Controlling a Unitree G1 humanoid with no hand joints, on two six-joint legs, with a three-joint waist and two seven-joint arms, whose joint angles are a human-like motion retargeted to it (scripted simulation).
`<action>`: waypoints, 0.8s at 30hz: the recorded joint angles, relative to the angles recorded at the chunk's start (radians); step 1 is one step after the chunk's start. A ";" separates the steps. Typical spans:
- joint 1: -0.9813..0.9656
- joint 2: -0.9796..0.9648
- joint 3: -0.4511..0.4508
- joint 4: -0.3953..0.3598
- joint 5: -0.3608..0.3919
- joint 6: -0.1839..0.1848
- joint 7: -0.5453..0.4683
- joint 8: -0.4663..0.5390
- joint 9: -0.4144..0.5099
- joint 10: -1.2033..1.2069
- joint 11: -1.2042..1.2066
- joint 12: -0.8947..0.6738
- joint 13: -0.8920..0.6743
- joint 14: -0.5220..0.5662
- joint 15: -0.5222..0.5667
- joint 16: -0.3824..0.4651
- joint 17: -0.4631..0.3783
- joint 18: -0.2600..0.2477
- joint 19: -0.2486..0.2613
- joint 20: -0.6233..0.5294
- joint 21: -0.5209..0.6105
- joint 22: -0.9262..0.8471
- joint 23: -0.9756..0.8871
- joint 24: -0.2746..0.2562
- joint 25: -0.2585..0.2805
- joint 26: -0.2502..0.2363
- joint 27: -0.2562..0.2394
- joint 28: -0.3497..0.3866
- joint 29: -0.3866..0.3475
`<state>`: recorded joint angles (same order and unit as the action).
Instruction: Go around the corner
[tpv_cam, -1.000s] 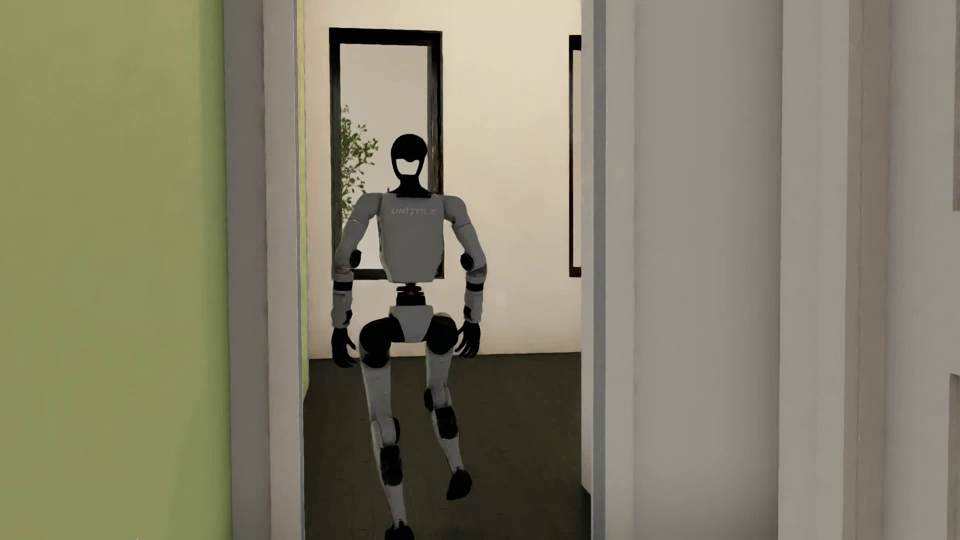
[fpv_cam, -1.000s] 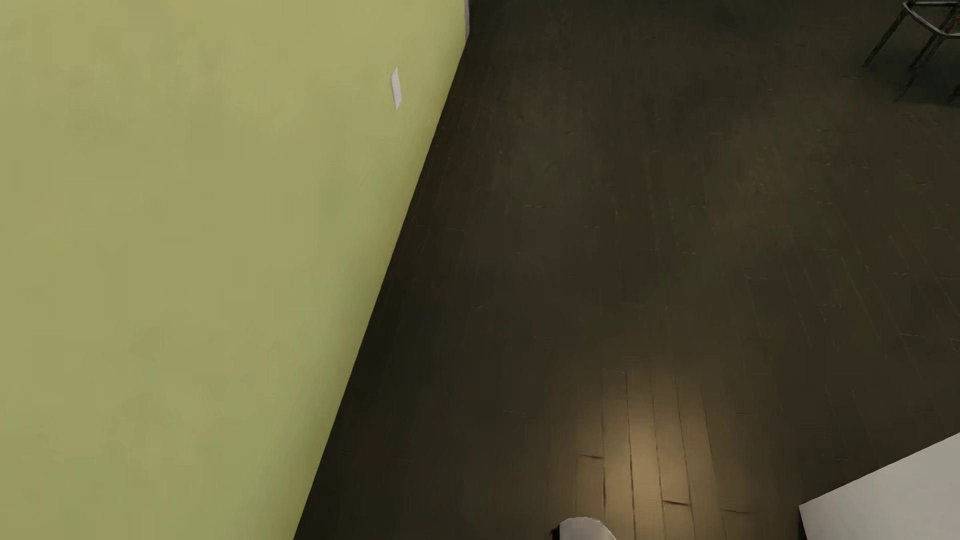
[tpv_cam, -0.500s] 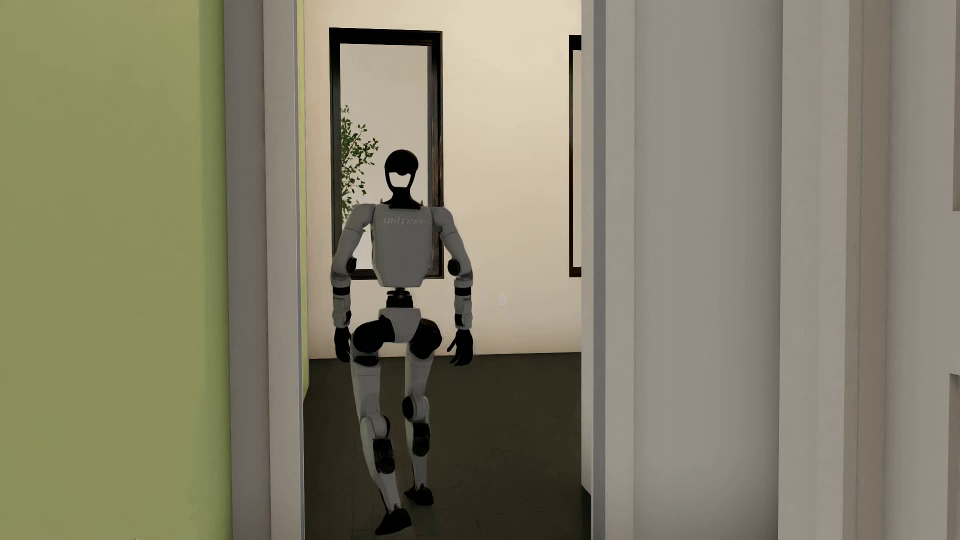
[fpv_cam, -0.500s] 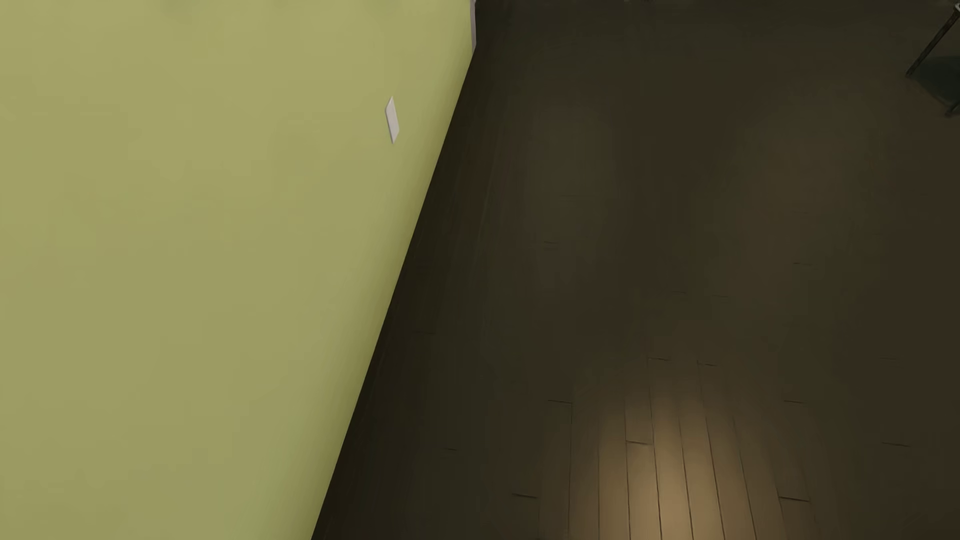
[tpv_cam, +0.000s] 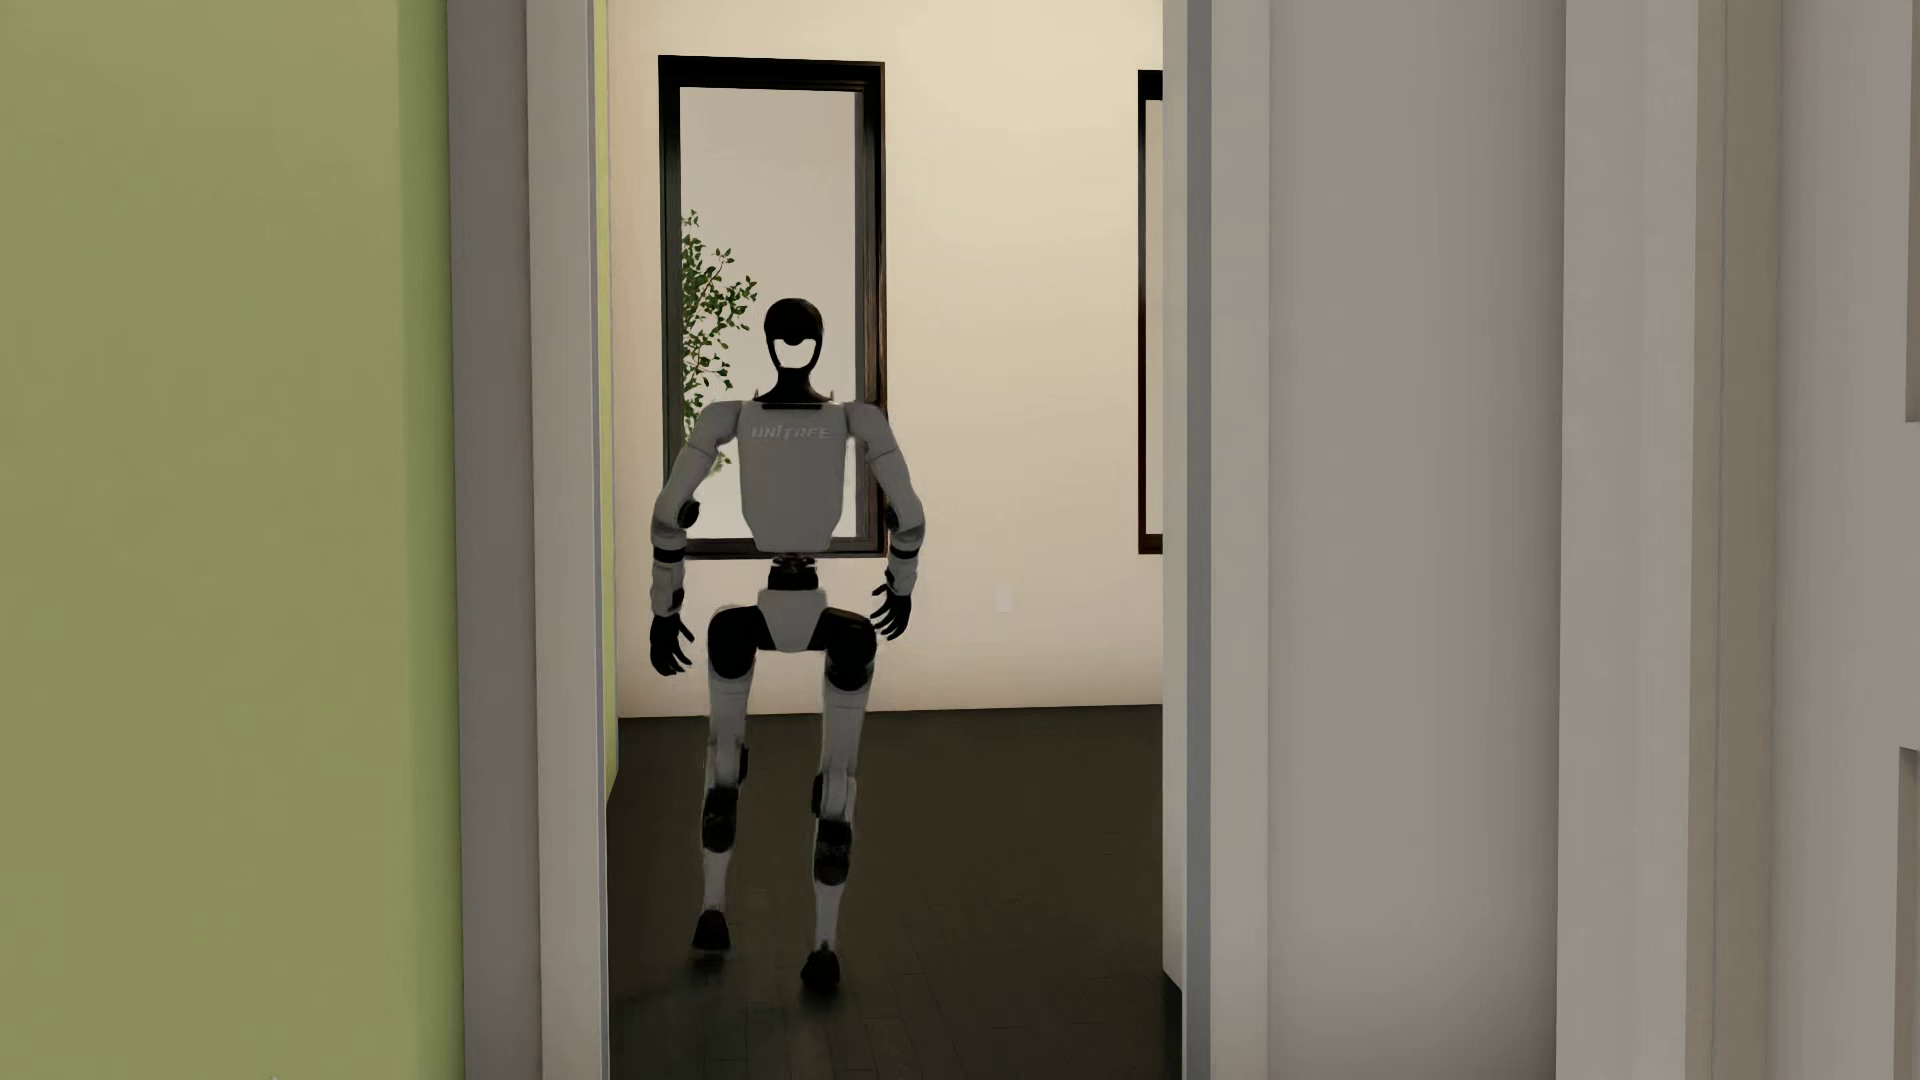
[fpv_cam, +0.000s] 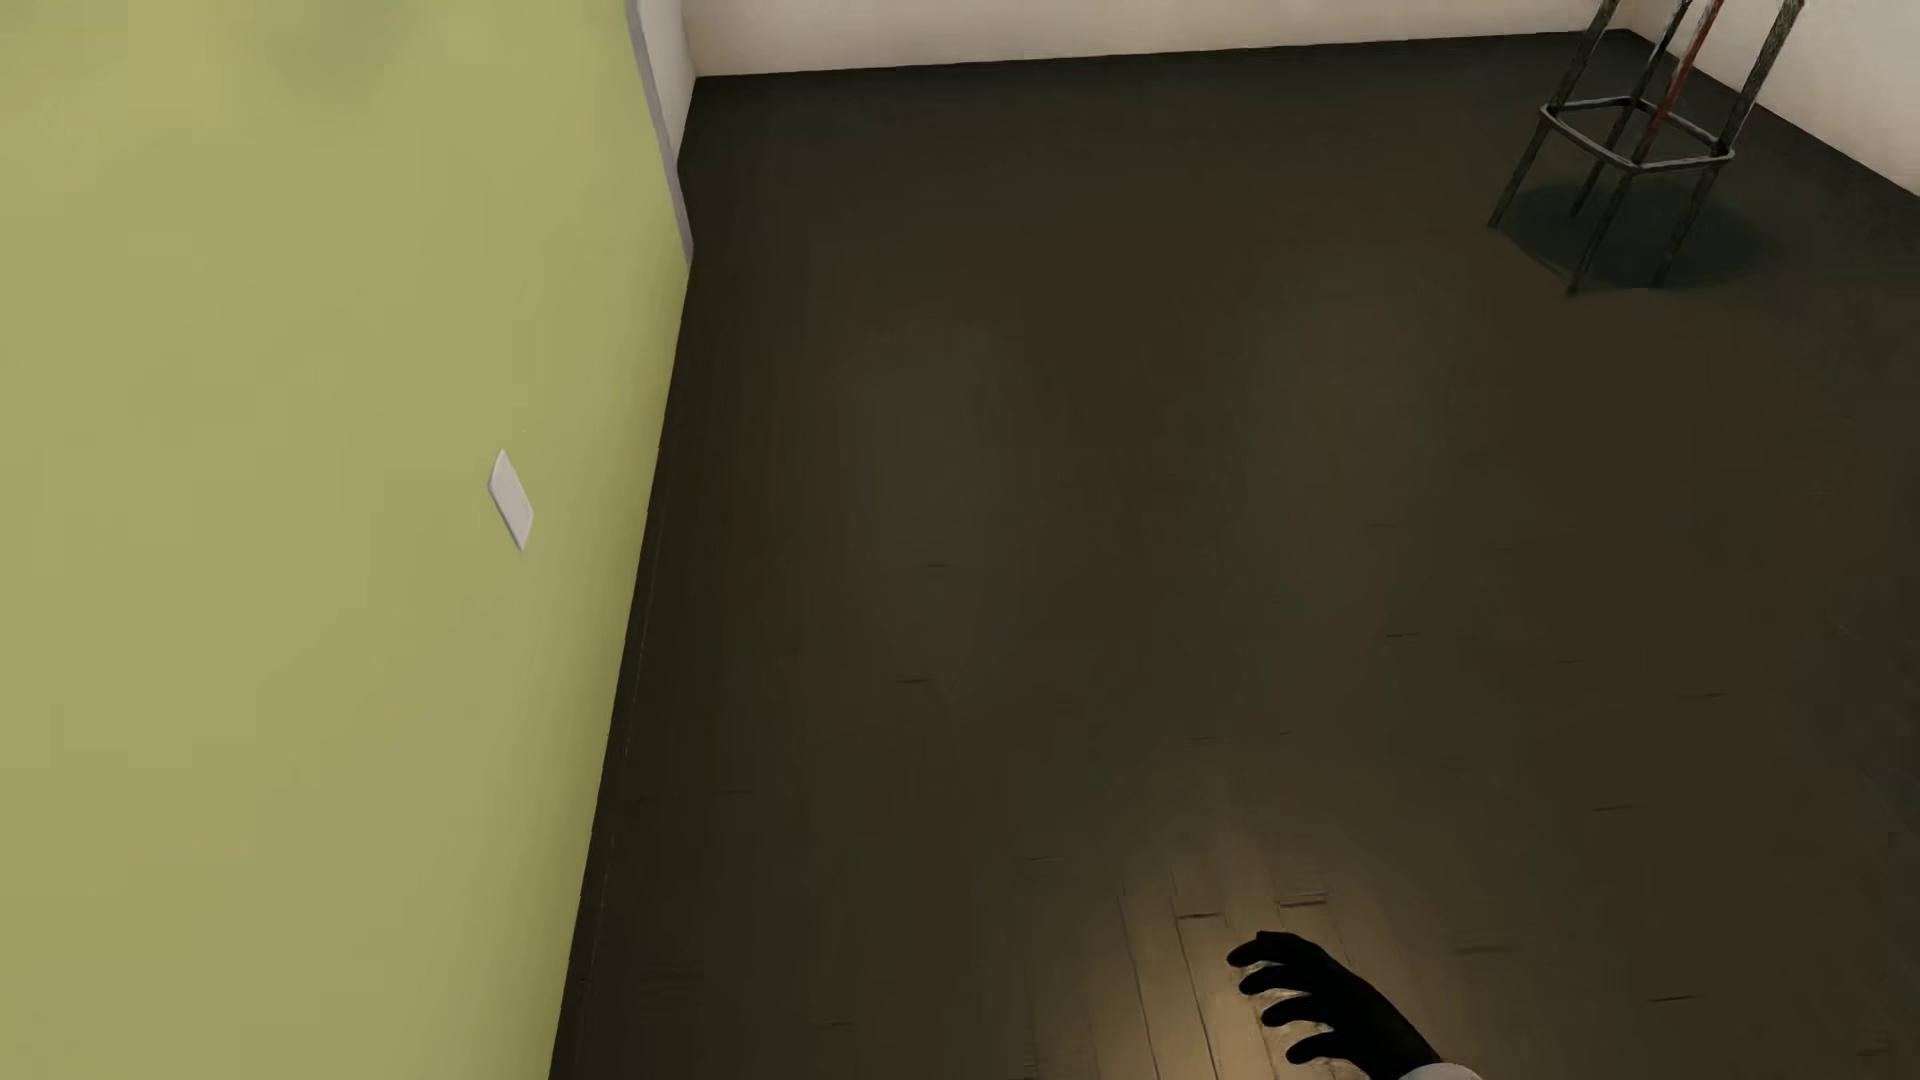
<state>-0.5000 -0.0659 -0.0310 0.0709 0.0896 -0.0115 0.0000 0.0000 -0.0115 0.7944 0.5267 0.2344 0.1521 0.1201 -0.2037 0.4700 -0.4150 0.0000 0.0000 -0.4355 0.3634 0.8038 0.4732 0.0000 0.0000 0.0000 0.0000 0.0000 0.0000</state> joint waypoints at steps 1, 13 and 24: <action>0.002 0.031 0.014 -0.006 -0.010 -0.003 0.000 0.000 0.001 -0.102 -0.004 0.000 0.008 -0.070 -0.013 0.002 -0.004 0.000 0.000 -0.013 0.014 0.000 0.011 0.000 0.000 0.000 0.000 0.000 0.000; 0.172 -0.162 -0.024 -0.094 -0.156 -0.047 0.000 0.000 -0.060 -0.264 0.550 0.113 0.191 -0.242 0.353 -0.109 0.005 0.000 0.000 -0.191 0.067 0.088 0.606 0.000 0.000 0.000 0.000 0.000 0.000; 0.486 -0.594 -0.212 -0.057 -0.183 0.038 0.000 0.000 -0.002 -0.317 0.750 0.026 0.128 -0.431 0.022 0.048 0.039 0.000 0.000 -0.096 0.014 0.141 0.360 0.000 0.000 0.000 0.000 0.000 0.000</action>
<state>-0.0144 -0.6603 -0.2432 0.0139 -0.0930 0.0267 0.0000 0.0000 -0.0133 0.4772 1.2771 0.2605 0.2804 -0.3106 -0.1815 0.5181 -0.3758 0.0000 0.0000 -0.5320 0.3773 0.9446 0.8335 0.0000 0.0000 0.0000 0.0000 0.0000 0.0000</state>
